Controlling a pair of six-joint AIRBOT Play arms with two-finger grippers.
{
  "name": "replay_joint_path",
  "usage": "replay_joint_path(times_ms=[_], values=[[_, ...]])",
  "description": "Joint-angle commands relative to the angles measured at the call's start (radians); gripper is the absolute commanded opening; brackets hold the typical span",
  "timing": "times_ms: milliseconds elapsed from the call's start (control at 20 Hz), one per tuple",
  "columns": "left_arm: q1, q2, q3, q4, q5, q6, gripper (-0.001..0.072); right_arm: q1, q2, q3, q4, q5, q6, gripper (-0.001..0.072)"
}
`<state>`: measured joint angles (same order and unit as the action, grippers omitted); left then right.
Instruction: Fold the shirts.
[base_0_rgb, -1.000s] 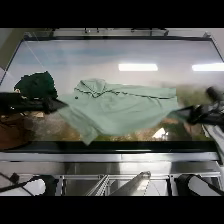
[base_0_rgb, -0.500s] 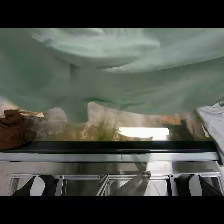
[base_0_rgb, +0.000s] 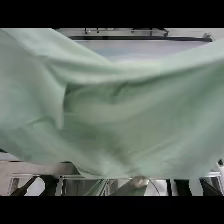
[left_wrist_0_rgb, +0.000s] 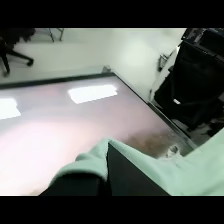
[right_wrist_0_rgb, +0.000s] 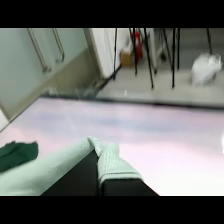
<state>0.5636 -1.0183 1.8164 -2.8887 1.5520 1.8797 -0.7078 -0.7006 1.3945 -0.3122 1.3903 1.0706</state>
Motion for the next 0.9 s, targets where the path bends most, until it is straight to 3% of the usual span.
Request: replay_joint_path(times_ms=[0, 200, 350, 550, 700, 850], values=[[-0.027, -0.119, -0.222, 0.010, 0.073, -0.010, 0.0025, 0.001, -0.136, -0.153, -0.031, 0.077, 0.017, 0.0019], [-0.085, -0.330, -0.509, 0.010, 0.044, 0.121, 0.0025, 0.064, -0.393, -0.332, 0.019, 0.058, -0.132, 0.0019], [-0.156, -0.581, -0.548, 0.008, -0.055, 0.176, 0.0025, 0.184, -0.642, -0.354, 0.044, -0.084, -0.260, 0.0019], [-0.255, -0.996, -0.248, -0.062, -0.079, 0.167, 0.0022, 0.291, -1.012, -0.302, 0.306, -0.173, -0.428, 0.0018], [-0.302, -1.189, 0.112, -0.061, -0.122, 0.101, 0.0022, 0.319, -1.199, -0.140, 0.412, -0.128, -0.438, 0.0018], [-0.304, -1.260, 0.354, -0.061, -0.171, 0.040, 0.0023, 0.313, -1.245, -0.007, 0.409, -0.130, -0.396, 0.0018]])
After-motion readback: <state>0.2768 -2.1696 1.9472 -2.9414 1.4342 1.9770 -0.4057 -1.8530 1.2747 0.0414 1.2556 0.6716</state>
